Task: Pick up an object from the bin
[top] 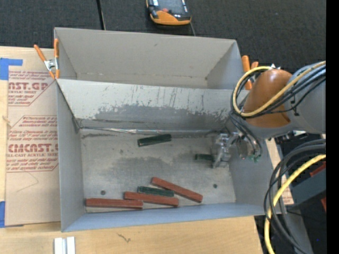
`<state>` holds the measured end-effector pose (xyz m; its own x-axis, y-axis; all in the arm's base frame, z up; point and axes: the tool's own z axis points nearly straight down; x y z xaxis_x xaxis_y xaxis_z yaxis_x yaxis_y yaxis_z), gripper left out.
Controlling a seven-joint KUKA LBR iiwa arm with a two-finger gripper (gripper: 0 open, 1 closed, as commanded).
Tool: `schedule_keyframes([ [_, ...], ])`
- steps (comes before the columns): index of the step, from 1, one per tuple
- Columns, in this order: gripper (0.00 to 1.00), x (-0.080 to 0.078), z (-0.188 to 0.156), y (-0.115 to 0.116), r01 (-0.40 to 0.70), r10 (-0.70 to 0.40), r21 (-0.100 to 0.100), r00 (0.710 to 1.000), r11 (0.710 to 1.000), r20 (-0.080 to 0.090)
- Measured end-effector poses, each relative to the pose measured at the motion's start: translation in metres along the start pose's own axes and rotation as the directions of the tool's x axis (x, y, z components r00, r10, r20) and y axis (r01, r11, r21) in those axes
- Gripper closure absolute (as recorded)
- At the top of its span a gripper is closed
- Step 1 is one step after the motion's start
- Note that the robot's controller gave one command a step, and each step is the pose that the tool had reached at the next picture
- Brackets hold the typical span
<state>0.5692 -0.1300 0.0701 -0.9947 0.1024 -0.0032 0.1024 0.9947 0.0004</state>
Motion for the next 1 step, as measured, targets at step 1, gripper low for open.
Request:
schedule_keyframes([
  [1, 1.0, 0.0, 0.0, 0.0, 0.0, 0.0, 0.0, 1.0, 1.0, 0.0],
])
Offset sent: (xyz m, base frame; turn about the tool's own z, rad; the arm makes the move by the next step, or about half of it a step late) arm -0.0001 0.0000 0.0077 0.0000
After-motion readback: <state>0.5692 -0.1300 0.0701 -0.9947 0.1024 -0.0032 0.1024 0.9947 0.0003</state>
